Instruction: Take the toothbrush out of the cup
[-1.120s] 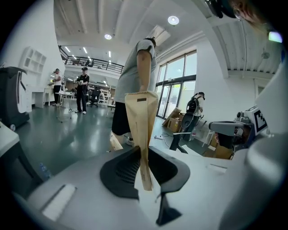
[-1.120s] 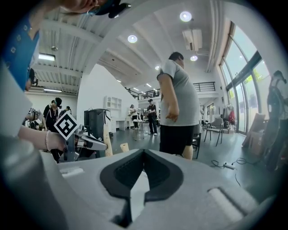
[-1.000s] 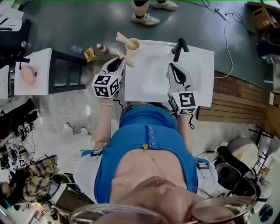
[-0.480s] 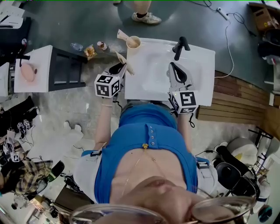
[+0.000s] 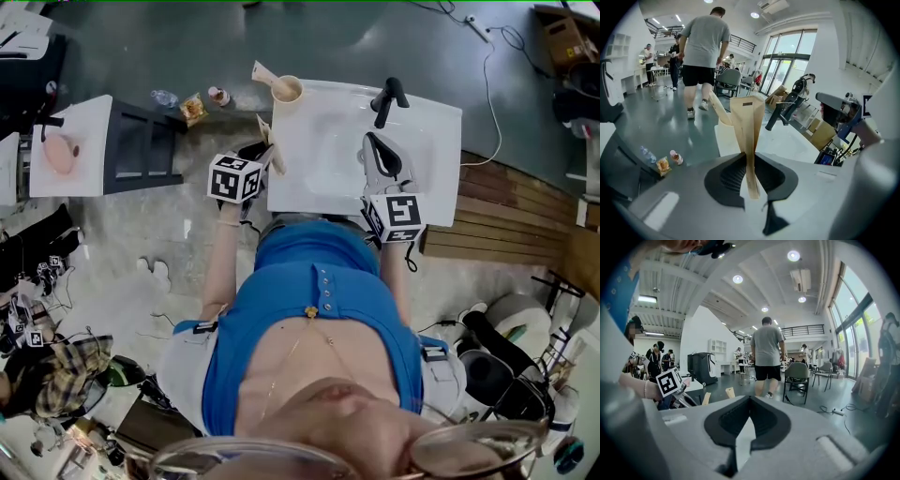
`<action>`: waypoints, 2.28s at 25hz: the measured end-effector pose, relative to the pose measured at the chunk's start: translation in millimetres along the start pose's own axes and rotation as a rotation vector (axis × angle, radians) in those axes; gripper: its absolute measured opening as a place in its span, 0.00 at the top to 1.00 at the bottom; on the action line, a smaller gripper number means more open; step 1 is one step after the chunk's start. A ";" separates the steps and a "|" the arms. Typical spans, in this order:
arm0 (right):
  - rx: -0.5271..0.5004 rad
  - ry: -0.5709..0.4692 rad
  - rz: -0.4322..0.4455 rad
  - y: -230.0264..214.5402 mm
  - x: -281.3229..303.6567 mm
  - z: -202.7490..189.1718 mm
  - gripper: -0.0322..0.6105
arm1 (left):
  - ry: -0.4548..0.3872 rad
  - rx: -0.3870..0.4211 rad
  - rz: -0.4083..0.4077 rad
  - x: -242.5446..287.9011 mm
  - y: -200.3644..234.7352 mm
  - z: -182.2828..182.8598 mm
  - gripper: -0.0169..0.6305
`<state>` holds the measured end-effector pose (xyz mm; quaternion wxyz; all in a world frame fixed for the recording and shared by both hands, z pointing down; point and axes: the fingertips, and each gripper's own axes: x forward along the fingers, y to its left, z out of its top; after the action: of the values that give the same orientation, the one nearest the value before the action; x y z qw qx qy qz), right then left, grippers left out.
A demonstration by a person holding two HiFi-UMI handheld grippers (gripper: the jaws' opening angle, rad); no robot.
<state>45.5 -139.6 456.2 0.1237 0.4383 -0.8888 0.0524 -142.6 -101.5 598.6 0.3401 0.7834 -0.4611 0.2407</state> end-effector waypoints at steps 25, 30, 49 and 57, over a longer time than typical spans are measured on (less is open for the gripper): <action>0.037 0.033 -0.135 -22.4 -18.5 -13.1 0.95 | 0.162 -0.092 -0.065 63.9 13.6 -37.1 0.88; 0.043 0.040 -0.153 -24.7 -21.9 -16.6 0.95 | 0.153 -0.168 -0.057 74.8 22.7 -45.1 0.88; 0.054 0.060 -0.174 -27.0 -21.9 -23.9 0.95 | 0.147 -0.231 -0.005 105.6 31.6 -61.0 0.84; 0.051 0.061 -0.161 -23.0 -20.0 -23.2 0.95 | 0.137 -0.221 -0.019 101.6 26.1 -60.0 0.76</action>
<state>79.4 -133.6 473.0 0.1434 0.5097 -0.8447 0.0783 -123.0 -121.9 716.1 0.4576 0.7272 -0.4529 0.2380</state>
